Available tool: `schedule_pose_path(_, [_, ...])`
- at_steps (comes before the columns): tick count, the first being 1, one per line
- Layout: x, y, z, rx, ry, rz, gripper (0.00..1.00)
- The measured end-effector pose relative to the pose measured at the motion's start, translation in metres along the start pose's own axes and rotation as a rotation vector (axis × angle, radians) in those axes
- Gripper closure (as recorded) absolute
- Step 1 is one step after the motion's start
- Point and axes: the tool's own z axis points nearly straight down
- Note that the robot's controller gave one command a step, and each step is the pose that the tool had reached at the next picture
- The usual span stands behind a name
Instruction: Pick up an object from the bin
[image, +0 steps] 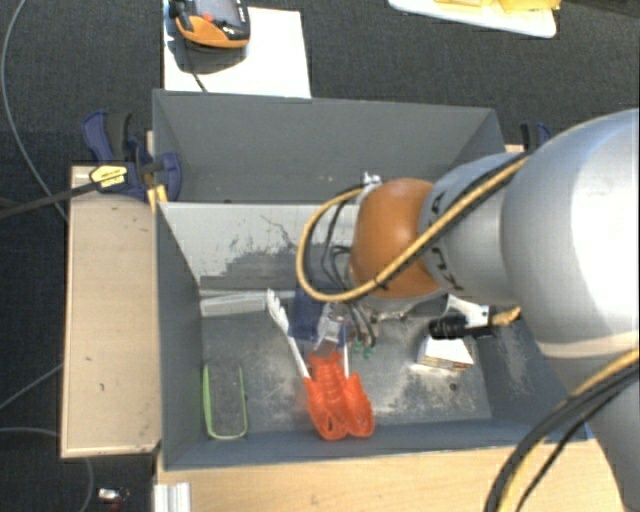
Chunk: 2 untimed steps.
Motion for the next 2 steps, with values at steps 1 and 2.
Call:
schedule_pose_path(1, [0.0001,-0.0009,0.0008,0.002,0.001,0.001,0.0])
schedule_pose_path(2, [0.0001,-0.0009,0.0007,0.002,0.001,0.001,0.0])
